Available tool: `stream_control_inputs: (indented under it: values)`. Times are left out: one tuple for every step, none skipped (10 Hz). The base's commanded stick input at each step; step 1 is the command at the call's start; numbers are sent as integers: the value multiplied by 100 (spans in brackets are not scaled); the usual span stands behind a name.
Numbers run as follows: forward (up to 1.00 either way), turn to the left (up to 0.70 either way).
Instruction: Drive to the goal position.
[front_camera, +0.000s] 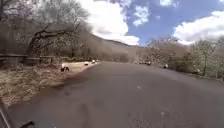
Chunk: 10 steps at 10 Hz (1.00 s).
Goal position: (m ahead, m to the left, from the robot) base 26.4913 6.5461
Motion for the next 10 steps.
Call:
stream_control_inputs:
  values:
    - [70, 0]
    - [70, 0]
    - [70, 0]
    - [70, 0]
    - [70, 0]
    - [70, 0]
    - [70, 0]
    - [70, 0]
    - [70, 0]
    - [70, 0]
